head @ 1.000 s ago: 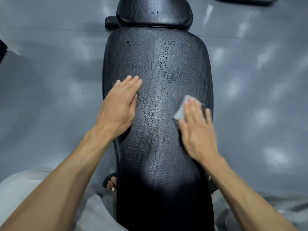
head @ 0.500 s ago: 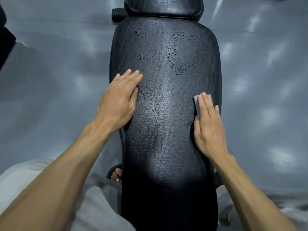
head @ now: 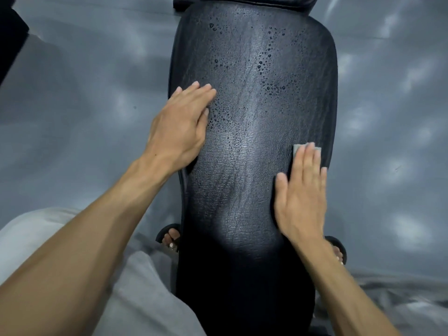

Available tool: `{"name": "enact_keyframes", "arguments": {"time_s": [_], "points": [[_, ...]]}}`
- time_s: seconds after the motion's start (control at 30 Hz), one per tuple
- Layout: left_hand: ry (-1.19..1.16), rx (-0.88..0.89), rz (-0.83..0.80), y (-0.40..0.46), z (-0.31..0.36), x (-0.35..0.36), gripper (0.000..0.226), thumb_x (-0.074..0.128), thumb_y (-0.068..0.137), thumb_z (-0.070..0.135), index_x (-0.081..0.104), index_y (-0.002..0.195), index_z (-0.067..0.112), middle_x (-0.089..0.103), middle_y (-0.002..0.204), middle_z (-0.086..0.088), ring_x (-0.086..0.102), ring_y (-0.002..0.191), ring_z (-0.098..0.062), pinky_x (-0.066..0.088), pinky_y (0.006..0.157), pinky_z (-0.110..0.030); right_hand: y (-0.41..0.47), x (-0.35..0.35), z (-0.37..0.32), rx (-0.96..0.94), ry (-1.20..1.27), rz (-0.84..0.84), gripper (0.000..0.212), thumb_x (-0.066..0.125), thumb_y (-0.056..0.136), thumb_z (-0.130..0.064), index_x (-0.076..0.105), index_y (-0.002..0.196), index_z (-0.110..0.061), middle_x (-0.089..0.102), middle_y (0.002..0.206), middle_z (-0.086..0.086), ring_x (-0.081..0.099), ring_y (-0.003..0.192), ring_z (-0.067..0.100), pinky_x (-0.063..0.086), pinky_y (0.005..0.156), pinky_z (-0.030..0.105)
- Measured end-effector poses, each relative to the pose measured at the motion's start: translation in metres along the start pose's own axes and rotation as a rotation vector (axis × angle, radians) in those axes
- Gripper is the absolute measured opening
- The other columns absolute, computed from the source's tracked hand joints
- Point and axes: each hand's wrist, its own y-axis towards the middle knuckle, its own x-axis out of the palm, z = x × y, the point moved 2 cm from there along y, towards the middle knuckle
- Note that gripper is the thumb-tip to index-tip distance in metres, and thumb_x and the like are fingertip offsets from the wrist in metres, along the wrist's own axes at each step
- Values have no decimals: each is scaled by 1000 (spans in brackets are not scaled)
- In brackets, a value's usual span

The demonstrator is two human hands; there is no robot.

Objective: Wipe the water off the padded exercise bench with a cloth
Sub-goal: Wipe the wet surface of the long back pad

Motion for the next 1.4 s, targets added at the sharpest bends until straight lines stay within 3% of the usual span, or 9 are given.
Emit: {"name": "enact_keyframes", "arguments": {"time_s": [0.13, 0.23, 0.43, 0.5, 0.67, 0.87, 1.07, 1.23, 1.4], "points": [[-4, 3, 0, 3, 3, 3, 45, 41, 103, 16, 54, 145, 9, 53, 152, -7, 41, 147, -25, 22, 126, -40, -38, 18, -73, -203, 49, -71, 72, 24, 105, -45, 5, 162, -6, -5, 171, 11, -10, 158, 26, 3, 128, 47], [-12, 10, -1, 6, 6, 5, 45, 42, 103, 16, 55, 145, 8, 53, 152, -8, 42, 147, -26, 22, 125, -39, -46, 20, -76, -361, -6, -133, 70, 26, 106, -45, 2, 163, -12, -7, 171, 5, -11, 157, 20, 3, 128, 46], [-25, -3, 17, 4, 2, 1, 44, 42, 104, 16, 55, 145, 9, 53, 152, -6, 40, 147, -24, 22, 125, -38, -21, 6, -24, -5, 15, -29, 70, 25, 106, -42, 3, 163, -8, -4, 171, 8, -10, 158, 21, 9, 127, 51], [-28, -3, 13, 3, 2, 1, 44, 42, 103, 16, 54, 146, 9, 52, 152, -6, 40, 148, -24, 21, 125, -37, -32, 14, -58, -41, 59, -34, 73, 25, 105, -44, 3, 162, -6, -6, 171, 11, -11, 157, 25, 5, 128, 49], [-48, -17, -9, 3, 2, 0, 45, 41, 103, 16, 53, 146, 9, 52, 153, -6, 39, 148, -24, 21, 125, -37, -59, 27, -100, -432, 17, -168, 73, 30, 104, -46, 6, 163, -13, -3, 171, 4, -10, 158, 19, 2, 128, 46], [-60, -72, 6, 2, -6, -5, 47, 40, 103, 17, 53, 147, 11, 50, 154, -5, 38, 149, -23, 20, 126, -36, -45, 13, -59, -158, -21, -85, 71, 24, 105, -44, 5, 163, -7, -2, 171, 10, -6, 158, 24, 9, 127, 51], [-77, -94, 5, 1, -10, -6, 46, 39, 103, 17, 53, 147, 12, 51, 154, -4, 38, 149, -22, 20, 126, -34, -68, 35, -121, -527, 18, -177, 74, 35, 103, -46, 13, 162, -8, 2, 171, 8, -4, 158, 24, 7, 128, 48], [-114, -131, 29, 5, -8, -12, 47, 39, 102, 16, 53, 147, 11, 51, 154, -4, 38, 149, -22, 18, 124, -30, -33, 27, -118, -636, -73, -169, 70, 31, 106, -47, 11, 163, -11, 1, 172, 5, -5, 158, 22, 7, 127, 49], [-182, -175, 60, 6, -13, -18, 46, 40, 103, 16, 52, 148, 12, 50, 155, -2, 37, 149, -18, 19, 126, -29, -69, 18, -91, -834, -138, -253, 73, 34, 106, -50, 9, 163, -12, -2, 172, 4, -5, 158, 22, 11, 127, 48]]}}
